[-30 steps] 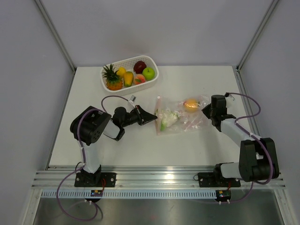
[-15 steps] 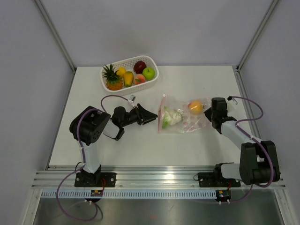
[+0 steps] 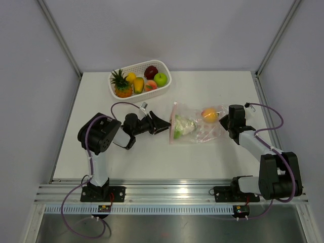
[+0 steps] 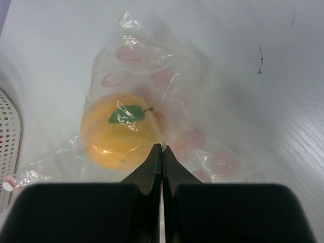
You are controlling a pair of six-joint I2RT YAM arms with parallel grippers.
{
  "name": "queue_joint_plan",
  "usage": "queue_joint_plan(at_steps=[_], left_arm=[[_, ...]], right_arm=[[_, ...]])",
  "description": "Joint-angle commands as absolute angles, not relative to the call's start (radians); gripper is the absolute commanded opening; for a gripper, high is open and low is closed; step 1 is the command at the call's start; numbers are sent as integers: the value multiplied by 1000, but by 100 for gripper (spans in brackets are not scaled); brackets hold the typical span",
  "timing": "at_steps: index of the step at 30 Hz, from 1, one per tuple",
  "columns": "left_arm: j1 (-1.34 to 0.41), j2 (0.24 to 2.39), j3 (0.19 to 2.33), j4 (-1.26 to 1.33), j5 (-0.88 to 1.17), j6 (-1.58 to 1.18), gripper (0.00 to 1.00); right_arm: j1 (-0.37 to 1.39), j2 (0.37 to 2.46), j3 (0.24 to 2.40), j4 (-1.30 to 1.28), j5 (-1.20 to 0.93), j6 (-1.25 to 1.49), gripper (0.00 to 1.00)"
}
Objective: Open the zip-top bag and remove the fake food
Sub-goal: Pick up the fake vegetable from the zipper food storage bag.
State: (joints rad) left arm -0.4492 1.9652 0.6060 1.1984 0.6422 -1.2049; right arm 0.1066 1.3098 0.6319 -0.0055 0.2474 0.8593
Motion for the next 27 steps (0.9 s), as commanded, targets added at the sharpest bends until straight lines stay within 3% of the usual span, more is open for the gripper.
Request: queue_joint_plan(at_steps=[1,10,14,17,22,27], left_arm=[[-442,2002,658,1213,626,-1206,52],[-423,2040,672,1186,626,-1250,54],[-408,2022,635,1229,607,-1256,43],[-410,2036,658,1201,618,-1247,41],[-417,2077,692,1249,658,-1287,48],[-457,2065,750,1100,677,-1215,52]], right_arm=[[106,1293,641,46,224,848,0],[106,1281,627,64,199,854,0],[106,1278,627,64,196,856,0],[106,1279,626,69,195,856,0],[106,1276,624,69,193,854,0],[106,1253,612,71,207,862,0]])
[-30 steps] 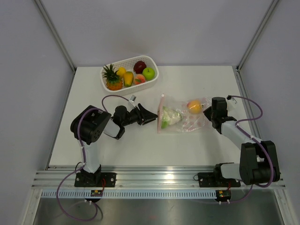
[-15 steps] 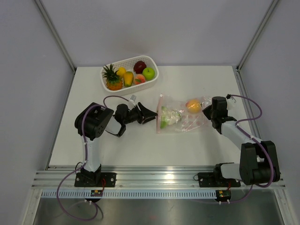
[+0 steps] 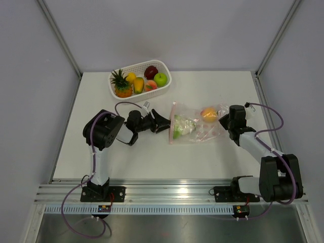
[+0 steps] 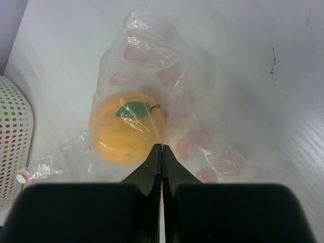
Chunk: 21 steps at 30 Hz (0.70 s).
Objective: Open the zip-top bag and remove the fake food
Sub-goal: Pick up the fake vegetable from the zipper food storage bag.
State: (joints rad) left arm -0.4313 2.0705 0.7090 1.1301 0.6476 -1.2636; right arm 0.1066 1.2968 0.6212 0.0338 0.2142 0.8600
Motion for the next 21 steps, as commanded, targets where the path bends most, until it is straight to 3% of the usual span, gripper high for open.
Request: queue_joint_plan(at_steps=[1,21], left_arm=[[-460,2062,753,1083,673,-1204,55],[-500,1974,699,1157,680,-1190,67]], right_arm=[[104,1250,611,71,207,862,0],[106,1262,611,81,178,856,0]])
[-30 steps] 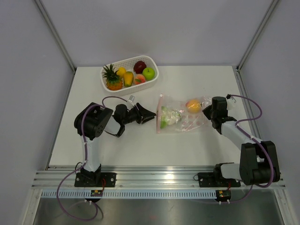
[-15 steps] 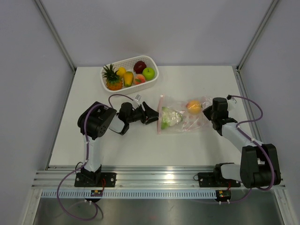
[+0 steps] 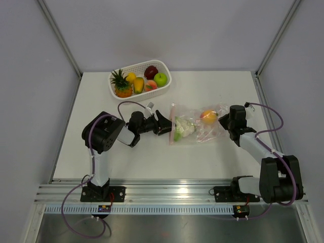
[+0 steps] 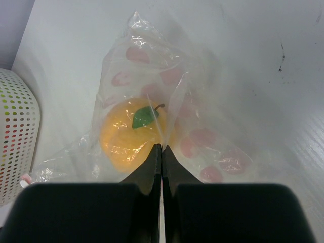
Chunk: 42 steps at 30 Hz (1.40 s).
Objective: Open the zip-top bag and remove the fake food
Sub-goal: Pick up the fake vegetable from the zipper food storage bag.
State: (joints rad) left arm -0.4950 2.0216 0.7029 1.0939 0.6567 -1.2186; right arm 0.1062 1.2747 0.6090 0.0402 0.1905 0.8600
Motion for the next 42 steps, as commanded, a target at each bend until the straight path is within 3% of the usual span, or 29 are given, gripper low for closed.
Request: queue_joint_plan(at_steps=[1,7,20,42], left_arm=[[-502,1974,698,1157,681,-1190,68],[-526,1974,732,1075,683,-1149,71],[-554,1907,836,652,549,-893,72],[-557,1896,802,848,598,-954,78]], right_arm=[[106,1262,611,81,178,854,0],[106,1262,611,83,175,854,0],[106,1267,609,91,152,854,0],[106,1281,612,101,132,851,0]])
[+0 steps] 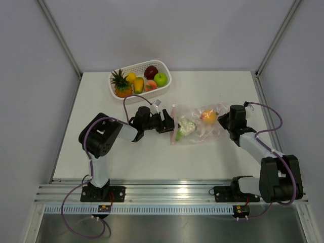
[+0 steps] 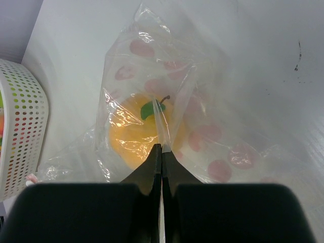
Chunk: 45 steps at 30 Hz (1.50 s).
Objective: Open the zip-top bag and remove the fake food
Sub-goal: Pick up the fake vegetable from the zipper food storage bag.
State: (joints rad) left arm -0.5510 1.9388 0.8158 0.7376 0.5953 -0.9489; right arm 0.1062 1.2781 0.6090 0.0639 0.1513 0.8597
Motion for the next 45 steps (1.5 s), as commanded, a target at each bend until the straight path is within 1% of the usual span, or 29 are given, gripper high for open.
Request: queue_joint_plan(at_steps=[1,3,8,11,12,13,15,16,22,29,37,40,45], left_arm=[[-558,1894,802,844,594,-953,78],[-560,1894,805,838,592,-946,78],[-575,1925,868,698,561,-901,78],[-580,1954,900,689,592,-900,57],[-580,1968,907,684,598,-902,49],[-580,1970,910,678,601,-900,38],[-578,1967,911,669,601,-891,28],[-578,1962,910,673,604,-893,19],[-563,1914,873,718,624,-911,0],[-499,1890,796,942,736,-1064,0],[-430,1833,718,1041,778,-1149,0],[-405,1816,695,1087,793,-1175,0],[-365,1796,663,1111,795,-1193,0]], right_arm=[[106,1281,612,101,132,851,0],[106,1282,612,103,130,851,0],[106,1284,612,104,126,853,0],[106,1285,612,103,127,853,0],[106,1282,612,104,126,853,0],[106,1284,612,103,127,853,0],[106,1284,612,103,127,853,0],[106,1284,612,103,130,851,0],[106,1281,618,81,159,854,0],[103,1264,612,60,256,888,0],[49,1232,591,40,278,926,1],[46,1212,584,11,317,951,2],[44,1212,575,15,316,957,2]])
